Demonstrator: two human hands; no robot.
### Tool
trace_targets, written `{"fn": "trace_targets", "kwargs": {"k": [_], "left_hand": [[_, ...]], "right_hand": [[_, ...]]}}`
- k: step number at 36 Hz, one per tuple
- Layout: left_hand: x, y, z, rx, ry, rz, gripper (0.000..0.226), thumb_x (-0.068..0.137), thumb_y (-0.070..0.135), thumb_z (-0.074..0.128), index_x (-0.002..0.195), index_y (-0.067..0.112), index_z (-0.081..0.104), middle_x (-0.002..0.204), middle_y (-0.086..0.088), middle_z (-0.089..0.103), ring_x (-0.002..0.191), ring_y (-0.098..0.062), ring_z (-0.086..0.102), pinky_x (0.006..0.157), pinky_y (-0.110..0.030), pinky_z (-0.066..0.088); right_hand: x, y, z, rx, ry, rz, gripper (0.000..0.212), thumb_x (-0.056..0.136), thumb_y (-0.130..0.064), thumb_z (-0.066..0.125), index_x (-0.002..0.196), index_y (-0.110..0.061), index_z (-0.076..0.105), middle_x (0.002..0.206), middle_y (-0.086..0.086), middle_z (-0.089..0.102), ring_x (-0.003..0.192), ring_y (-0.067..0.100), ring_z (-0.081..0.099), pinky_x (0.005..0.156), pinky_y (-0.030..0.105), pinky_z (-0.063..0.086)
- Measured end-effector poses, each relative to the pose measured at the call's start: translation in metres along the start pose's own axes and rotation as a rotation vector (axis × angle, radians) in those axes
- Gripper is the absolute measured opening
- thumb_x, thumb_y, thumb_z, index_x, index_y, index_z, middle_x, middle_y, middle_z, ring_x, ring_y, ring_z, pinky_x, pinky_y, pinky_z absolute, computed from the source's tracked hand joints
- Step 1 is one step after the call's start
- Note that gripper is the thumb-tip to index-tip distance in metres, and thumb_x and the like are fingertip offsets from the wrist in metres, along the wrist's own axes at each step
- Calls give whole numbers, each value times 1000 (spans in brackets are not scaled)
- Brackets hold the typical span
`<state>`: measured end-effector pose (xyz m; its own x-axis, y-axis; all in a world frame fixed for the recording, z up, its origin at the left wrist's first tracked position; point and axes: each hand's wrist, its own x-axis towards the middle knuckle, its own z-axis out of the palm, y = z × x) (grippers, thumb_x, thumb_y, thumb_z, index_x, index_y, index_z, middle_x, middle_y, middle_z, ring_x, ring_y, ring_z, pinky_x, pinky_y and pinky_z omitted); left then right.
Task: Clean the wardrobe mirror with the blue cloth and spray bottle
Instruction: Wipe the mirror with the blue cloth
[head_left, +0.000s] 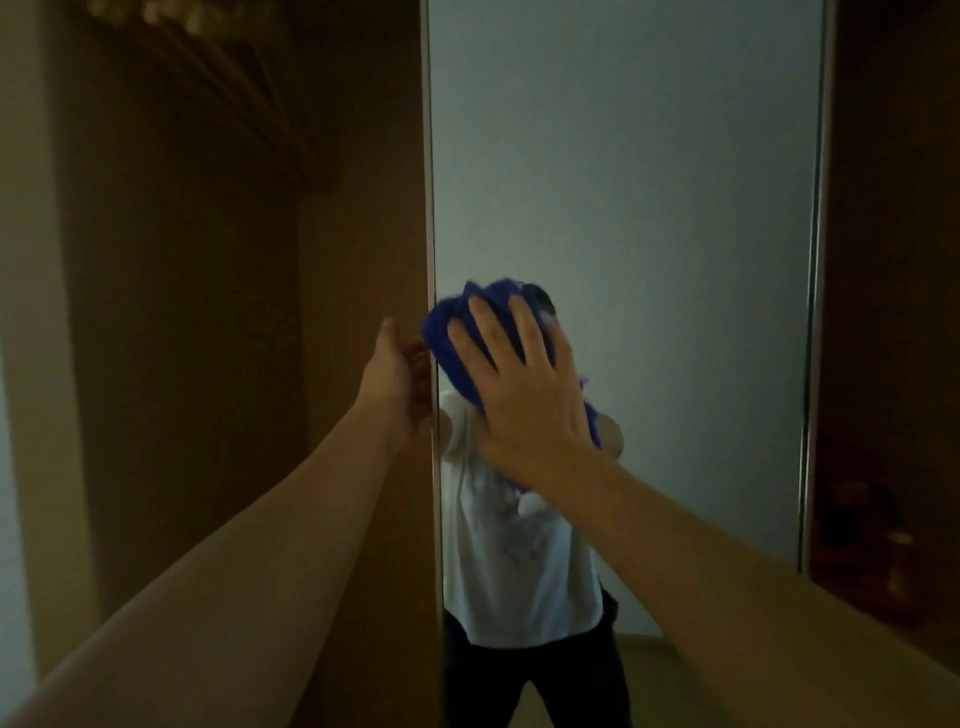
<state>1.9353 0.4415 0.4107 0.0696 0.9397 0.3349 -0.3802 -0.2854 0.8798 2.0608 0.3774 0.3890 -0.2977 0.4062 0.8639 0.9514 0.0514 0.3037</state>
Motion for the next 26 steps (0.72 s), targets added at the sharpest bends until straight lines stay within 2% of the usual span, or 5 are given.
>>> {"fn": "trace_targets", "kwargs": {"k": [3, 6, 9, 19, 26], "left_hand": [[8, 28, 12, 28, 24, -75, 69, 89, 65, 28, 116, 8, 57, 112, -18, 62, 100, -35, 58, 88, -43, 46], [12, 33, 15, 145, 90, -112, 75, 87, 69, 27, 123, 9, 55, 94, -14, 64, 84, -29, 61, 74, -37, 50], [17, 38, 18, 226, 155, -106, 73, 87, 69, 23, 119, 11, 54, 104, -11, 62, 95, -27, 59, 80, -38, 48], [48, 100, 48, -15, 24, -171, 76, 88, 67, 22, 130, 8, 45, 129, -18, 53, 114, -32, 53, 99, -51, 41], [68, 152, 67, -4, -73, 25, 67, 93, 60, 20, 125, 10, 52, 123, -11, 57, 111, -23, 53, 95, -37, 41]], "right_hand": [[-26, 0, 9, -34, -51, -114, 85, 64, -29, 73, 141, -19, 39, 149, 8, 34, 137, 38, 28, 108, 57, 23], [-51, 12, 13, -102, -108, -312, 72, 69, -38, 71, 136, -27, 48, 141, -3, 48, 131, 29, 42, 104, 49, 35], [-40, 30, 2, -140, -138, -407, 69, 69, -43, 72, 134, -32, 52, 139, -7, 51, 128, 24, 48, 98, 48, 44], [90, 58, -51, -127, -44, -215, 84, 58, -29, 78, 137, -22, 50, 143, 4, 46, 132, 32, 42, 101, 55, 37], [163, 65, -69, -83, -29, -93, 85, 72, -23, 67, 148, -22, 28, 156, 3, 24, 142, 34, 19, 109, 58, 23]]}}
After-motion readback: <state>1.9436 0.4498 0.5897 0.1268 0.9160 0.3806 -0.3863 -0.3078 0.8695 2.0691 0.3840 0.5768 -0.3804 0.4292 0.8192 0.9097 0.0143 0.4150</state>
